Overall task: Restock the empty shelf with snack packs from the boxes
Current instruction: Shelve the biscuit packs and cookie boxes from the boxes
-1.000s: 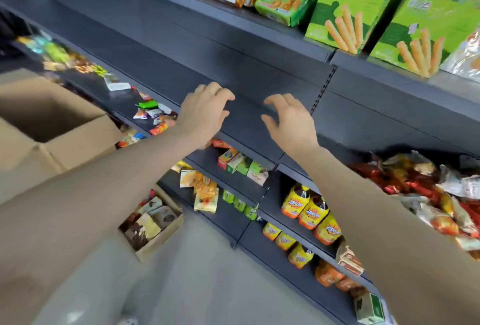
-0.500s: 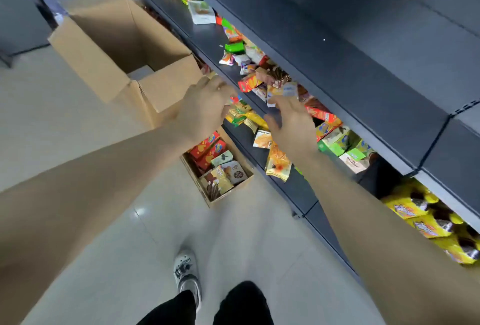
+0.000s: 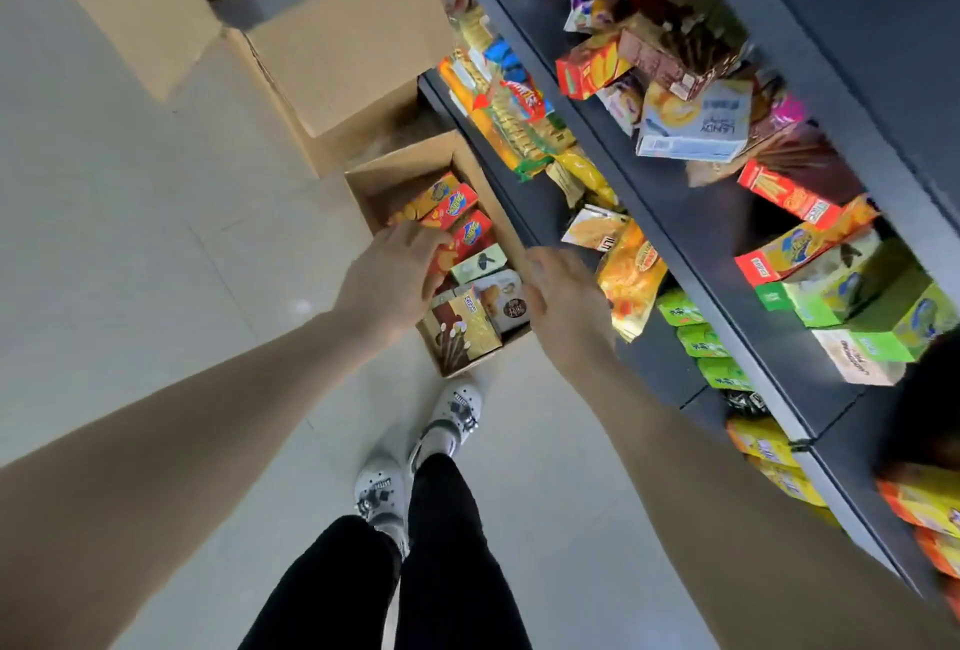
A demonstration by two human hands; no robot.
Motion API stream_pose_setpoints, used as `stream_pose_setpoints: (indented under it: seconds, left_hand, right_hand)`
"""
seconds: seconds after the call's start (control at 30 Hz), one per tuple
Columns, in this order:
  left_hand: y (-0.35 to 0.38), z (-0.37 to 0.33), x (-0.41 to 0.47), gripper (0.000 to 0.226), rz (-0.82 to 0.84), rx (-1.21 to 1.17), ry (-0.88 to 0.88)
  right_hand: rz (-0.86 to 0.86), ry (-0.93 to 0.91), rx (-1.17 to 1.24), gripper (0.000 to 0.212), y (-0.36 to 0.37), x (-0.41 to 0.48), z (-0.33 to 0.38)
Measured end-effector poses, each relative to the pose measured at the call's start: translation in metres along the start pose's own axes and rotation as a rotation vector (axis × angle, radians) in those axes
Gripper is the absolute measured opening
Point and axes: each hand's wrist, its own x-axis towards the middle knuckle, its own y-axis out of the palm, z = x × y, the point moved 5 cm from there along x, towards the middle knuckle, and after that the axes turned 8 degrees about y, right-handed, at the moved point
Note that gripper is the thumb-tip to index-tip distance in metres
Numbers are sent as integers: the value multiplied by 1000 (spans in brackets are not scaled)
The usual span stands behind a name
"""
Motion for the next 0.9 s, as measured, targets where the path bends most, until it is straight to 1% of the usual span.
stream_pose_setpoints:
  seconds: [0.2,0.33,0.43,0.57,0.7,0.77,0.83,0.9]
  left_hand:
    - [109,68,32,34,192,-61,-97]
    - [180,108,44,36,315,-103,-148]
    - [229,136,53,39,398,-117,-182]
    - [290,169,62,41,465,-145,-206]
    - [345,192,69,45,553,-155,-215]
    - [367,199,72,48,593,-161,-221]
    - [386,203,75,49,610,-168,-220]
    - [403,206,78,50,621,-171,-218]
  right_hand:
    - [164,112,-73,33,101,54,-58]
    - [256,166,-101,36,171,80,-91]
    - [290,193,-108,37,217,99,-112]
    - [322,257,-129,34,273,126,-141]
    - [339,437,-103,36,323,146,-173]
    - [396,500,-113,37,348,148,-188]
    - [496,516,-127,37,374,145,-201]
    - [573,537,-67,42,396,138,-212]
